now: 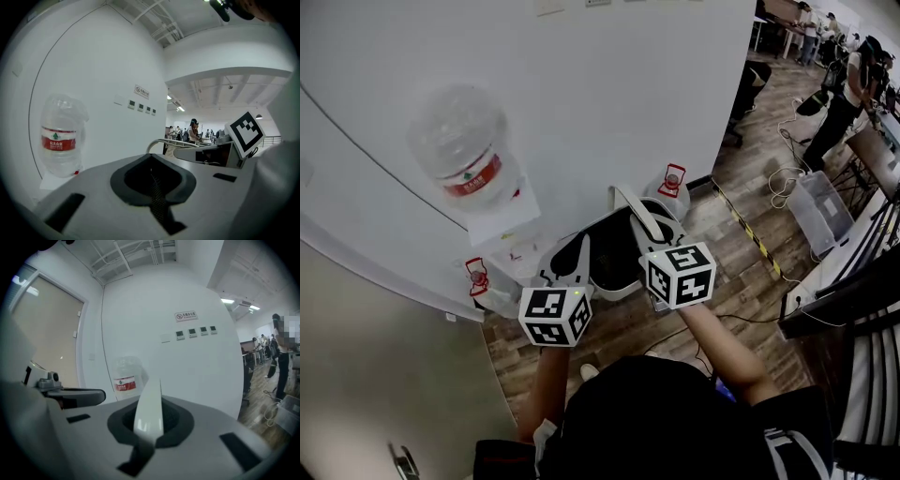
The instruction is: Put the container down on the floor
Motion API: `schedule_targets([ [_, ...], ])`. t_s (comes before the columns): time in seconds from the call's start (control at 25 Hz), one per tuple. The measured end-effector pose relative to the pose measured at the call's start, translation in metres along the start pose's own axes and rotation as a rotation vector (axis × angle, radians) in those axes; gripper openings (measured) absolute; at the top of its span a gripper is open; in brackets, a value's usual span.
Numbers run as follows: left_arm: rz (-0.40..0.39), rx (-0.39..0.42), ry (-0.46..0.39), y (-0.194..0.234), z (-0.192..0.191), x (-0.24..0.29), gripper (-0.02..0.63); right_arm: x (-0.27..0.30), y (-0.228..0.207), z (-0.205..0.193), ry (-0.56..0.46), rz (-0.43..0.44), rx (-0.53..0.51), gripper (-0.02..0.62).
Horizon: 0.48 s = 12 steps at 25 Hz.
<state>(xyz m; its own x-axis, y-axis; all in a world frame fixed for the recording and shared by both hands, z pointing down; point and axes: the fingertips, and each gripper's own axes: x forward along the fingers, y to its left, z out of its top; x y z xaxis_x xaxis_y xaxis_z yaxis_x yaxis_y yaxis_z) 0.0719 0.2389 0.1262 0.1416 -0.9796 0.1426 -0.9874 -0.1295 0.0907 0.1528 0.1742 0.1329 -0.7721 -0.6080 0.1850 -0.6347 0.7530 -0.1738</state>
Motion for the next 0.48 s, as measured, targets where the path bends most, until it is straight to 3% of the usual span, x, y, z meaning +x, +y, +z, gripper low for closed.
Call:
schedule_targets([
  [0.48,0.068,-0.024,0.019,-0.027,-0.020,0.021,0.015,0.002,-0.049,-0.016,0.042,0.048,0.009,0.029],
])
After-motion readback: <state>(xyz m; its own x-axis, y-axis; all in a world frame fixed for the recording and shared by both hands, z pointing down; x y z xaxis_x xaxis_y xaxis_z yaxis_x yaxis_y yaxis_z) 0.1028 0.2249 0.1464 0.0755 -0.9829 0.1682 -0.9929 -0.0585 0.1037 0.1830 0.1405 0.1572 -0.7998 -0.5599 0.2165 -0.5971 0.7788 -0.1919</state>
